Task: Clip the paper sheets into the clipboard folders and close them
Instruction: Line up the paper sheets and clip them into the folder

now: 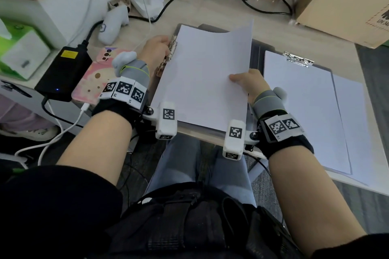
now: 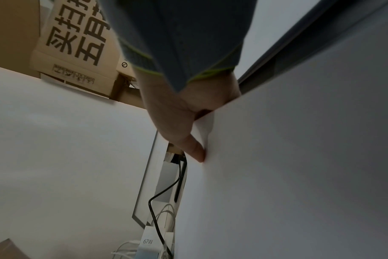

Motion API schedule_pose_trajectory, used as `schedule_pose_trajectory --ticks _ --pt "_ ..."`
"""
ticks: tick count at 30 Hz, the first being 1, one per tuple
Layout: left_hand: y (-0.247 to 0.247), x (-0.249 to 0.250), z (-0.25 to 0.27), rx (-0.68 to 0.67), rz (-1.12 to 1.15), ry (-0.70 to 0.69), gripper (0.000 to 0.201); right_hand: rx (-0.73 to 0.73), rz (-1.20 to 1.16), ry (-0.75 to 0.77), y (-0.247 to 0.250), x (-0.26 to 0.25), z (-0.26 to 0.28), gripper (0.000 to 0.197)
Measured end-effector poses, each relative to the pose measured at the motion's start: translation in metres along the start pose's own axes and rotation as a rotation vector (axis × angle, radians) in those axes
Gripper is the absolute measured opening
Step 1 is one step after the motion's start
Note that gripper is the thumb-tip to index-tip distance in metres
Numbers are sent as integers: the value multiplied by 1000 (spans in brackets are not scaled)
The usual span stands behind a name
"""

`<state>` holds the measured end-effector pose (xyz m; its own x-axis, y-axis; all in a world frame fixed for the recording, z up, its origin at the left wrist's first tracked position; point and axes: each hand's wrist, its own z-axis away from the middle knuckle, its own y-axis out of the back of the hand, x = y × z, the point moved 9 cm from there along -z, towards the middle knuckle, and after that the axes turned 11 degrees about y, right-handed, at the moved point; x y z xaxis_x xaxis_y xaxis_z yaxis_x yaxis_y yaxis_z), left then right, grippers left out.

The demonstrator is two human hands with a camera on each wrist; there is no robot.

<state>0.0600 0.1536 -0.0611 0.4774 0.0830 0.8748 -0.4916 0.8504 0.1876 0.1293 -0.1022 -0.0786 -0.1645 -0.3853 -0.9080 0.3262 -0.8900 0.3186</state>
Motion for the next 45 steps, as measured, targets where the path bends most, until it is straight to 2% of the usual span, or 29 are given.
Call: schedule_pose_trajectory --ticks 2,4,5,8,10,13,16,18,26,31,36,38,40,43,45 --pt "7 5 8 41 145 -9 39 -5 -17 -6 -1 3 -2 37" --pt "14 3 9 88 276 -12 28 -19 -43 -3 -2 3 -2 13" --pt "18 2 10 110 317 -19 24 -19 -48 -5 -3 4 -2 7" --pt "25 -11 9 96 371 9 11 -29 -60 9 -4 4 -2 23" --pt "31 -20 7 111 317 49 7 -38 -45 16 -5 2 -1 31" --pt "28 -34 9 53 149 163 10 -40 -35 20 -6 -1 2 36" --pt "21 -45 17 -49 6 320 38 -39 -30 31 -6 -3 2 38" --pt "18 -48 22 -104 -56 373 52 -39 -25 37 -6 -2 2 38" --pt "13 -64 24 -275 -1 457 53 -47 -73 73 -9 -2 4 37" --pt "18 -69 21 -192 27 454 30 -36 -63 85 -8 -1 3 37" --pt "24 -74 15 -45 -24 431 17 -39 -40 89 -7 0 2 38" --pt "33 -83 -7 17 -59 398 12 -32 -38 87 -7 1 2 37" --pt "40 -104 -46 45 -69 391 19 -22 -40 80 -6 2 2 38" --pt "36 -94 -24 55 -29 382 21 4 -56 66 -5 1 3 40" --pt "31 -79 -1 46 -6 342 13 42 -49 58 -2 1 5 46"
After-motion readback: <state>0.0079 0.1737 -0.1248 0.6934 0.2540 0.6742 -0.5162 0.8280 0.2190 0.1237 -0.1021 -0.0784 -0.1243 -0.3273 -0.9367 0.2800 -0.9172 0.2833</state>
